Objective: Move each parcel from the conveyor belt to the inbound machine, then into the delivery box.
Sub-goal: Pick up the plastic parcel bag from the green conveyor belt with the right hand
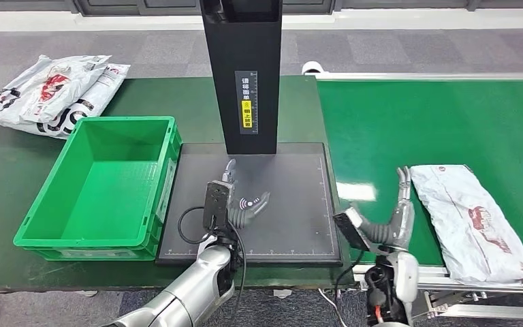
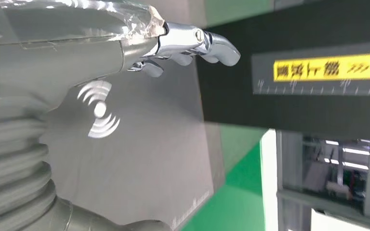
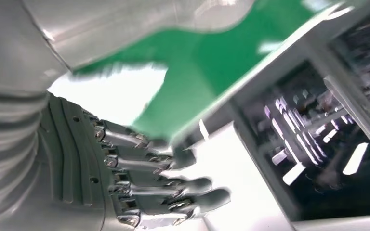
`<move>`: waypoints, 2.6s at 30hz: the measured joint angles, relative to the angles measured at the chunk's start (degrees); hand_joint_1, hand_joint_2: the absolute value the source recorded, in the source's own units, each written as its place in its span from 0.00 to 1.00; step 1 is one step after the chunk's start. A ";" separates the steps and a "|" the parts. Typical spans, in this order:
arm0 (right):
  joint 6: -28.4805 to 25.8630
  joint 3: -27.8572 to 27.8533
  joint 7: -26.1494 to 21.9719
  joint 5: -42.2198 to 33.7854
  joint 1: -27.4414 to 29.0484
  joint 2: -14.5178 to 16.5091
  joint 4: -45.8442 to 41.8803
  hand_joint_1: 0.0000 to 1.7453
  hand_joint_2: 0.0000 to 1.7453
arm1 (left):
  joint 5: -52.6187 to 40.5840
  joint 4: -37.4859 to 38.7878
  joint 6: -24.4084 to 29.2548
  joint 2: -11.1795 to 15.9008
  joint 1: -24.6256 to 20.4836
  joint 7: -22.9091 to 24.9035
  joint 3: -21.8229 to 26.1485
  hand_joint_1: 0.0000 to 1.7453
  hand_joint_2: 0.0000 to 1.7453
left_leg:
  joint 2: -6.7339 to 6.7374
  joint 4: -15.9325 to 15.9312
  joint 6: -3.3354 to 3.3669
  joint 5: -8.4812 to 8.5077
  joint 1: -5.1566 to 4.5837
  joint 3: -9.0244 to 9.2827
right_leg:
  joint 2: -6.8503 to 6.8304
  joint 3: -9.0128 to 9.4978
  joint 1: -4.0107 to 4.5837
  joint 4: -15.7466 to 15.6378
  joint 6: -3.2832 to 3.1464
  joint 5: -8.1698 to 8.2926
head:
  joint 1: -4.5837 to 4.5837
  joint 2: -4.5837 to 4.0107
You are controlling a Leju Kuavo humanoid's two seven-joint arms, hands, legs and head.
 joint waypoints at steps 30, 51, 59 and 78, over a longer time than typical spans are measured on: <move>7.24 13.74 64.93 13.27 -2.51 -21.46 27.01 0.00 1.00 | -12.66 6.21 -0.99 0.85 -2.37 0.00 7.57 0.00 1.00 | -0.17 0.01 0.22 0.03 -0.03 -0.16 | -0.14 -0.04 -0.16 -0.04 0.13 0.04 | 0.01 0.00; 22.82 19.40 64.97 13.37 -4.08 -23.64 32.66 1.00 1.00 | -19.12 6.77 -3.30 0.36 -2.54 0.00 12.66 0.00 1.00 | -0.12 0.13 0.84 -0.13 0.17 0.76 | -0.04 1.40 0.02 -0.82 0.83 0.21 | 0.01 -0.01; 6.41 18.15 53.56 10.76 -4.57 -22.87 32.74 1.00 1.00 | -20.36 6.40 -1.98 0.41 -2.38 0.00 14.10 0.00 1.00 | 0.07 0.12 0.83 -0.14 0.15 0.30 | 0.07 0.85 0.02 -0.73 0.76 0.25 | 0.02 0.01; 0.40 13.94 30.79 0.80 -4.25 -18.86 25.89 1.00 1.00 | -22.89 5.61 1.17 0.69 -1.81 0.00 14.82 0.00 1.00 | -0.05 0.11 0.78 -0.08 0.12 -0.13 | 0.00 0.46 -0.03 -0.62 0.75 0.25 | 0.01 0.00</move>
